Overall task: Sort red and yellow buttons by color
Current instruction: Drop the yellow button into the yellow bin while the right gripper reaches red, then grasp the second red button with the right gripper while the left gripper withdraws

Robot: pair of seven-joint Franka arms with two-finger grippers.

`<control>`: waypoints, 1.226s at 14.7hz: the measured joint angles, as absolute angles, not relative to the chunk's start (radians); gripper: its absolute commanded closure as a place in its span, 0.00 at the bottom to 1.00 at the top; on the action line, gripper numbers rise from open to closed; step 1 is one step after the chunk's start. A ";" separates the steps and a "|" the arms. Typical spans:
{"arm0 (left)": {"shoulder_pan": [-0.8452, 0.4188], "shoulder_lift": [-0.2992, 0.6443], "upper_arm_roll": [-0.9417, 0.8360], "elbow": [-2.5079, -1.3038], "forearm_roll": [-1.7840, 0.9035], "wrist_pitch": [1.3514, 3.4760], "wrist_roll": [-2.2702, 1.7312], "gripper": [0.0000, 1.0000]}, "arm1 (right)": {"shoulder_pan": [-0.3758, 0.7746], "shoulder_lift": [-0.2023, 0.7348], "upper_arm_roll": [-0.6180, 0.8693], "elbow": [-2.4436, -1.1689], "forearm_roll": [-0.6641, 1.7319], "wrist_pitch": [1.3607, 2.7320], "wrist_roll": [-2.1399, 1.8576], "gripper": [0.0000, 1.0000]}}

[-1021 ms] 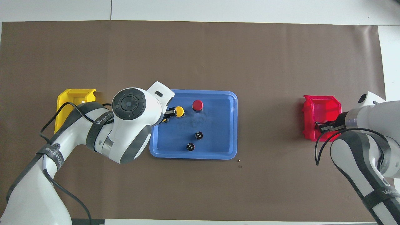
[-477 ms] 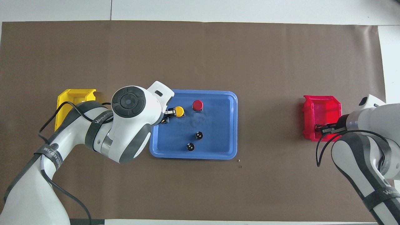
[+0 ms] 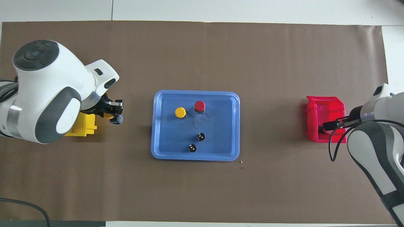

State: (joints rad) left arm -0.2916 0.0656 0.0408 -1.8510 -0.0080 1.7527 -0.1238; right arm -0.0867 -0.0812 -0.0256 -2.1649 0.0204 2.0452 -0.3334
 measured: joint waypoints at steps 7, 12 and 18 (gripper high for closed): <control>-0.083 0.060 0.048 -1.877 -0.008 1.782 0.101 0.99 | 0.316 0.119 -0.008 -1.783 0.034 1.984 0.333 0.00; -0.070 0.036 0.048 -2.027 -0.008 1.975 0.101 0.99 | 0.556 0.421 -0.009 -1.497 0.003 2.023 0.672 0.03; -0.048 0.036 0.047 -2.155 -0.008 2.115 0.117 0.87 | 0.598 0.486 -0.010 -1.509 -0.004 2.080 0.686 0.09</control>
